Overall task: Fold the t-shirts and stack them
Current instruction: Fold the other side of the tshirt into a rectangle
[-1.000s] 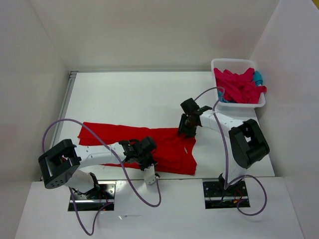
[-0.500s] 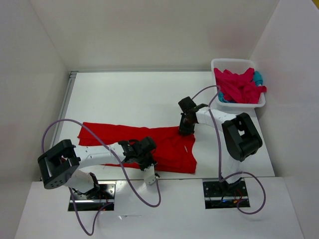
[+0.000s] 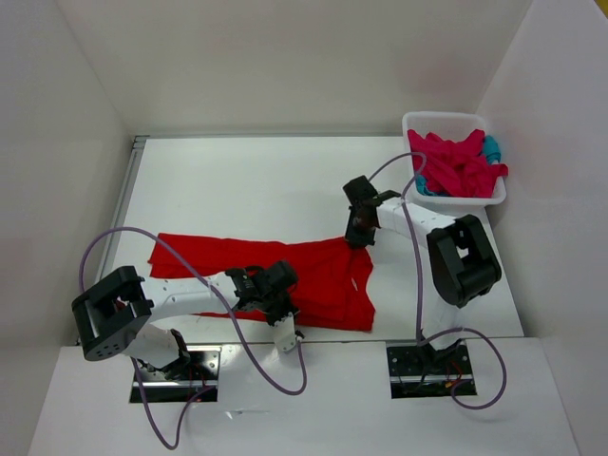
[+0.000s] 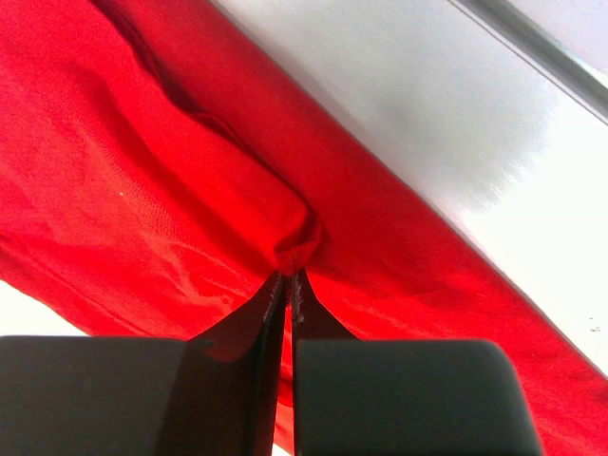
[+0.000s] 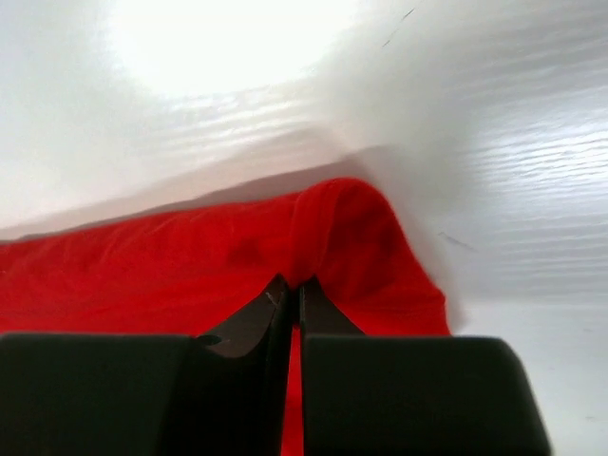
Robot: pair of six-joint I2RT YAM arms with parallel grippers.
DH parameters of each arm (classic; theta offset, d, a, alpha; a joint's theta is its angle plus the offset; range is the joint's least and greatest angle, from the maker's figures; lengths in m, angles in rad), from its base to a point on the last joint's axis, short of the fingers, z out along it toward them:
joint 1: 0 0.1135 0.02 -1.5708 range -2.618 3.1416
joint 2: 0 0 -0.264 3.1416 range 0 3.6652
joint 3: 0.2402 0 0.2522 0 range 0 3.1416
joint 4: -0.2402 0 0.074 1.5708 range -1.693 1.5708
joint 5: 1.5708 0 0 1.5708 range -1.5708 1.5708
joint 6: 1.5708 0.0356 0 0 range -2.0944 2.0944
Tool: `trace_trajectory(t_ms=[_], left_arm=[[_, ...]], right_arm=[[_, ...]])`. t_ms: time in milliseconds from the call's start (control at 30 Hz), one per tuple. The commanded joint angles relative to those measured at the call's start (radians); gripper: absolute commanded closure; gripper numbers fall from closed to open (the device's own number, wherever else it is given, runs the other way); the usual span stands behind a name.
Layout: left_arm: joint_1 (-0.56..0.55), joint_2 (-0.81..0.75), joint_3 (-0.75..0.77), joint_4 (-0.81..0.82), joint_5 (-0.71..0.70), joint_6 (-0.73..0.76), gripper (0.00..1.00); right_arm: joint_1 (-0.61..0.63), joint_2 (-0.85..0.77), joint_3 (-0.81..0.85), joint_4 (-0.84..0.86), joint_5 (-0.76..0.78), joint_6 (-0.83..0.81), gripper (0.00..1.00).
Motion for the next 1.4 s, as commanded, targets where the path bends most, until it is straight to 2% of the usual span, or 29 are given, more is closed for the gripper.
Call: trace_trajectory(t_ms=[0, 133, 200, 300, 333, 367, 433, 500, 567, 667, 767, 833, 933, 967, 1033, 1067, 1100, 1167, 1233, 1367], left_arm=[[0.004, -0.023, -0.011, -0.011, 0.022, 0.010, 0.91], [0.004, -0.023, -0.011, -0.011, 0.022, 0.010, 0.91], [0.004, -0.023, -0.011, -0.011, 0.031, 0.010, 0.91], [0.004, -0.023, -0.011, -0.011, 0.031, 0.010, 0.87], [0.004, -0.023, -0.011, -0.011, 0.031, 0.010, 0.84], [0.004, -0.023, -0.011, -0.011, 0.031, 0.000, 0.71], [0.004, -0.023, 0.000, -0.011, 0.031, -0.017, 0.50], [0.004, -0.042, 0.036, -0.011, 0.011, -0.115, 0.35], [0.004, -0.051, 0.120, -0.011, 0.011, -0.233, 0.30], [0.048, -0.104, 0.194, -0.021, 0.025, -0.311, 0.21], [0.089, -0.192, 0.248, -0.030, 0.039, -0.414, 0.16], [0.126, -0.250, 0.268, -0.050, 0.039, -0.511, 0.16], [0.282, -0.261, 0.268, -0.105, -0.007, -0.617, 0.16], [0.404, -0.247, 0.256, -0.129, -0.016, -0.635, 0.16], [0.546, -0.215, 0.247, -0.139, -0.025, -0.669, 0.16], [0.618, -0.168, 0.247, -0.130, -0.025, -0.669, 0.16], [0.754, -0.139, 0.260, -0.120, -0.025, -0.681, 0.16], [0.929, -0.035, 0.303, -0.102, -0.012, -0.697, 0.16], [1.003, 0.045, 0.378, -0.067, 0.013, -0.721, 0.16], [1.073, 0.084, 0.389, 0.039, 0.007, -0.721, 0.15]], right_arm=[[-0.057, -0.024, 0.045, -0.023, 0.060, -0.034, 0.94], [-0.100, -0.013, 0.063, -0.023, 0.038, -0.074, 0.94], [-0.100, 0.015, 0.063, -0.032, 0.023, -0.088, 0.90], [-0.100, 0.029, 0.072, -0.032, 0.000, -0.097, 0.68], [-0.100, 0.029, 0.072, -0.032, 0.000, -0.097, 0.52], [-0.100, 0.029, 0.072, -0.032, -0.011, -0.107, 0.47], [-0.100, 0.013, 0.072, -0.032, -0.011, -0.108, 0.42], [-0.100, -0.023, 0.083, -0.048, -0.011, -0.108, 0.42], [-0.100, -0.060, 0.094, -0.069, -0.011, -0.108, 0.41], [-0.100, -0.175, 0.068, -0.112, -0.002, -0.080, 0.40], [-0.100, -0.302, 0.010, -0.160, 0.026, -0.034, 0.38], [-0.088, -0.372, -0.038, -0.206, 0.035, 0.004, 0.36], [-0.045, -0.407, -0.108, -0.244, 0.014, 0.066, 0.34], [-0.019, -0.407, -0.125, -0.244, -0.009, 0.084, 0.34], [0.010, -0.418, -0.180, -0.256, -0.026, 0.150, 0.34], [0.041, -0.427, -0.199, -0.256, -0.052, 0.173, 0.33], [0.055, -0.438, -0.243, -0.256, -0.066, 0.222, 0.33], [0.079, -0.491, -0.289, -0.256, -0.086, 0.268, 0.32], [0.080, -0.548, -0.349, -0.256, -0.086, 0.325, 0.32], [0.089, -0.574, -0.414, -0.266, -0.123, 0.388, 0.26]])
